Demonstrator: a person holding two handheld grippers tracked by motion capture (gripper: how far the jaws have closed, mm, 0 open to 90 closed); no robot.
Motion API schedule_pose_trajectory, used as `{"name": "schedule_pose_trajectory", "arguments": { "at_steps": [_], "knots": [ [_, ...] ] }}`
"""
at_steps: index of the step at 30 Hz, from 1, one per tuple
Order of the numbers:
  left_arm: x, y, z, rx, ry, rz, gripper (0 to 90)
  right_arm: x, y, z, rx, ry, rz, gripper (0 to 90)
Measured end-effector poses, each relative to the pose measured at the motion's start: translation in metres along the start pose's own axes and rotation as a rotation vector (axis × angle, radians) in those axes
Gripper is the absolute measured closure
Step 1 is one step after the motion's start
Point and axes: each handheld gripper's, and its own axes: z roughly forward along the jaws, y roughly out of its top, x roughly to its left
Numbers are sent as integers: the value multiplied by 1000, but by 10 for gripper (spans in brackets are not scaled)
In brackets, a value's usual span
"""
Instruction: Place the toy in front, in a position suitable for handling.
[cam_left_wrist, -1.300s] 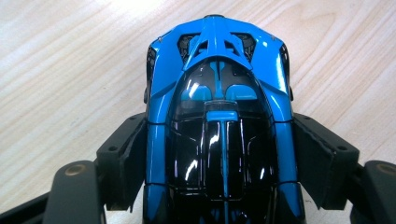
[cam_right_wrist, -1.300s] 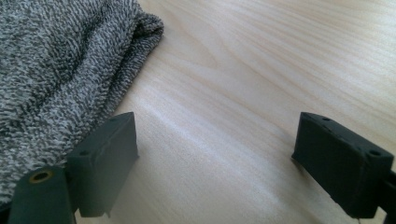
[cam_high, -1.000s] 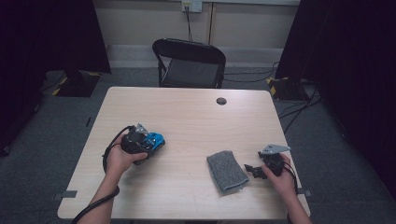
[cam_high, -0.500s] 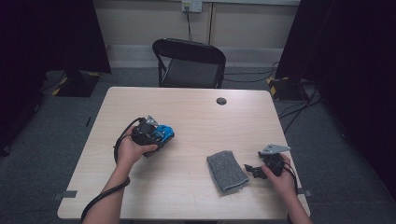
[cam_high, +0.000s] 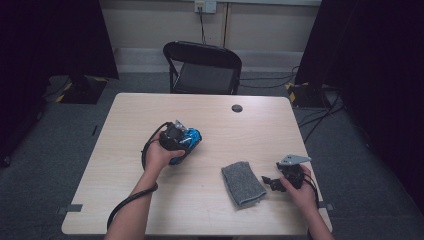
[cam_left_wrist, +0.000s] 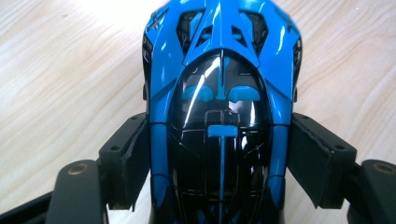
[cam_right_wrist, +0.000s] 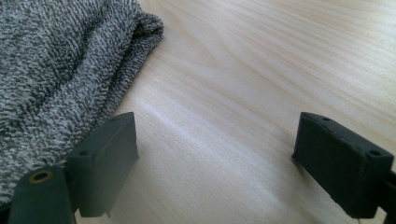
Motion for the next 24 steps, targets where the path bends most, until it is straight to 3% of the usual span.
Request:
{"name": "schedule_pose_trajectory", "arguments": {
  "at_steps": [11,24],
  "knots": [
    [-7,15,23,42,2,20,277,0,0,0,0,-2,-1,129],
    [-6,18,36,44,7,-11,276,0,0,0,0,-2,1,129]
  ]
}}
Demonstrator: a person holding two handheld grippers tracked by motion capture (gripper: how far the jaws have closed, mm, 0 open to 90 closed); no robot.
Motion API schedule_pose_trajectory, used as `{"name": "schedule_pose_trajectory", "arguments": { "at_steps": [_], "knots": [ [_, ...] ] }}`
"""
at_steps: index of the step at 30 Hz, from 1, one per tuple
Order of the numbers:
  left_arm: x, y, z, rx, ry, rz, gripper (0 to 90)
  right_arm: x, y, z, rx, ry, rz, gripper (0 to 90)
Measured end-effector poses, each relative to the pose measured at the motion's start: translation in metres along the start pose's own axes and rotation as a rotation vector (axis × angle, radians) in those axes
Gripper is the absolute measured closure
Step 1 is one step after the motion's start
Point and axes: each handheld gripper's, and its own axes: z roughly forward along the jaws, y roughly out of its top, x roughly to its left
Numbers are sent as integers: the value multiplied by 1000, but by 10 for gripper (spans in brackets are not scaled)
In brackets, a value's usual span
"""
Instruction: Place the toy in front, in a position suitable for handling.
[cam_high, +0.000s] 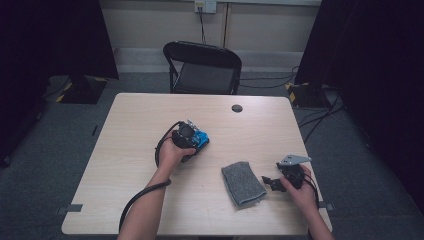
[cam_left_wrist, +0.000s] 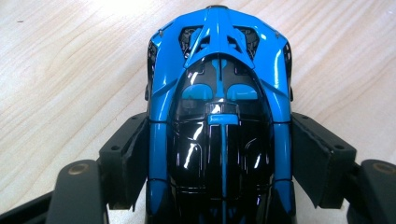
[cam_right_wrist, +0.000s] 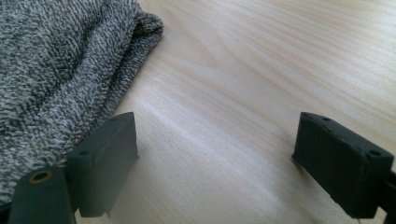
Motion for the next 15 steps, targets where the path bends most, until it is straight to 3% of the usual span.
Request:
{"name": "schedule_pose_trajectory", "arguments": {
  "at_steps": [15],
  "knots": [
    [1,-1,6,6,8,-28,273,0,0,0,1,1,0,129]
  ]
}}
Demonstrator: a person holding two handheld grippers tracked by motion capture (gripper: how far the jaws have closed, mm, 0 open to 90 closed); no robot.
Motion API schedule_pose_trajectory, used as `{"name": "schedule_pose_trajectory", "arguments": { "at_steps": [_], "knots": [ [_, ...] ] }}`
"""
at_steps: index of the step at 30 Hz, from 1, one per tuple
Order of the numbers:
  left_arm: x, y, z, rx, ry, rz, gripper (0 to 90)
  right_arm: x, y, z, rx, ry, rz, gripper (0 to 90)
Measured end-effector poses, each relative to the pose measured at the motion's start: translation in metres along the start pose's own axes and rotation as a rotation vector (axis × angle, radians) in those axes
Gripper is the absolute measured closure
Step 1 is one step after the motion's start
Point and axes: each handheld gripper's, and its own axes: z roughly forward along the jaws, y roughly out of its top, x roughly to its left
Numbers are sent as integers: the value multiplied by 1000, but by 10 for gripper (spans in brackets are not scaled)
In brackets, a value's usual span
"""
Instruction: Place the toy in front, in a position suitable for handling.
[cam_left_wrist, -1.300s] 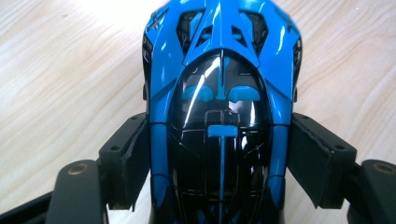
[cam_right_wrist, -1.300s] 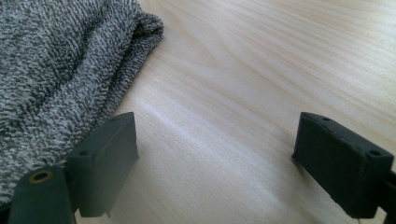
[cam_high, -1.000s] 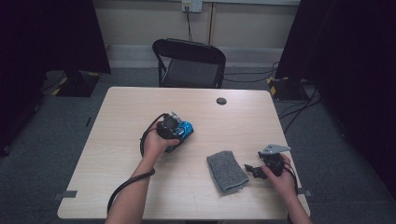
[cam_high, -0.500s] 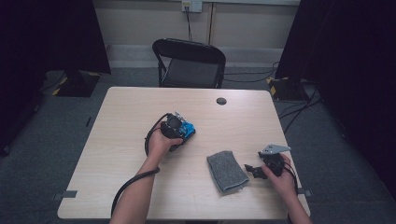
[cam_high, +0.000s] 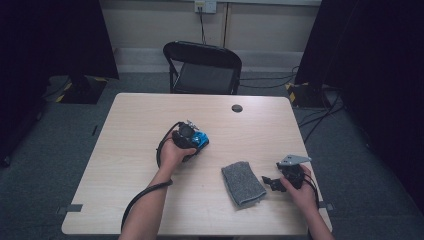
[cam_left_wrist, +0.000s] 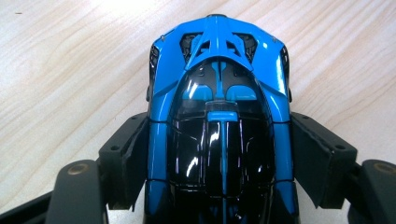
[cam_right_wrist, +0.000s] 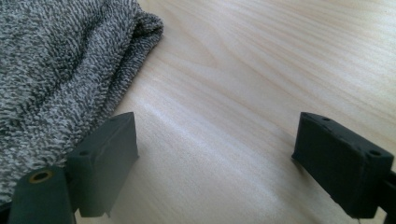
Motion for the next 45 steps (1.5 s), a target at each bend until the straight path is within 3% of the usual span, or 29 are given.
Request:
{"name": "schedule_pose_trajectory", "arguments": {
  "at_steps": [4,7,9,12,17,23,30,34,36,39,42,45],
  "knots": [
    [0,-1,2,-15,1,-32,268,0,0,0,-1,-1,1,129],
    [1,-1,2,-10,2,-31,260,0,0,0,1,0,1,129],
    [1,0,1,-18,31,-26,200,0,0,0,0,0,1,129],
    [4,0,-2,-46,7,-54,173,0,0,0,1,0,2,129],
    [5,-2,-10,-41,-11,-51,172,0,0,0,0,-1,2,129],
    [8,-12,-34,-104,-24,-32,172,0,0,0,0,0,1,129],
    [10,-41,-57,-162,-29,-23,165,0,0,0,1,0,1,129],
    [7,-60,-57,-201,-65,-28,165,0,0,0,-1,-1,2,129],
    [4,-65,-55,-219,-58,-12,161,0,0,0,0,0,2,129],
    [1,-69,-54,-245,-32,4,158,0,0,0,0,-1,4,129],
    [3,-68,-52,-250,-14,-8,158,0,0,0,-1,-3,5,129],
    [3,-67,-48,-239,-38,-11,158,1,0,0,-1,-4,7,129]
  ]
}}
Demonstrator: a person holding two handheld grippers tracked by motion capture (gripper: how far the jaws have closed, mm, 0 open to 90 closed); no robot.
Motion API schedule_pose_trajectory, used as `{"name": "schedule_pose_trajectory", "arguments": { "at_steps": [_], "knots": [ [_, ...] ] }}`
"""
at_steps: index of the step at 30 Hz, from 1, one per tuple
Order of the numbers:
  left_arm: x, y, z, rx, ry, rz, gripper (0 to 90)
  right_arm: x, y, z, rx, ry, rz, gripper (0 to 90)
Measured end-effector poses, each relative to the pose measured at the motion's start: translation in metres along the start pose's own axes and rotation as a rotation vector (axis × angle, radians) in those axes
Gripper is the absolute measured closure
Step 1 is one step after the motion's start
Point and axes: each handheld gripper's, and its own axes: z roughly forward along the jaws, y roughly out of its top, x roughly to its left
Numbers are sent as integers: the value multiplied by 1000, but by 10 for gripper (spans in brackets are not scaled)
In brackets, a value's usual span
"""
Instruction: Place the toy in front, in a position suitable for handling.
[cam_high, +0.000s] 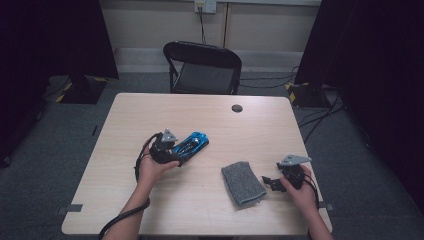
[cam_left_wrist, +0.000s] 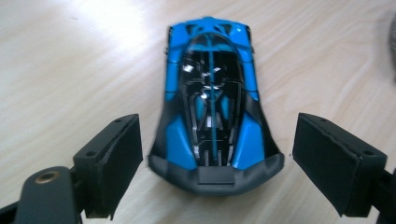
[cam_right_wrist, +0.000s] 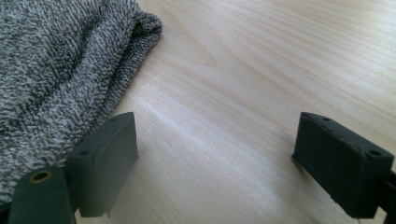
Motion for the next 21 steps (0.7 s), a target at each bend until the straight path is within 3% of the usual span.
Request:
{"name": "schedule_pose_trajectory", "arguments": {
  "at_steps": [2,8,15,17,21],
  "knots": [
    [-1,0,4,9,14,23,156,0,0,0,0,0,0,129],
    [-2,-8,16,31,16,11,169,0,0,0,0,0,0,129],
    [-1,-17,20,12,17,1,155,0,0,0,0,-1,0,129],
    [-1,-20,22,-8,11,-20,156,0,0,0,0,-4,2,129],
    [0,-20,23,-8,13,-15,150,0,0,0,0,-5,2,129]
  ]
}}
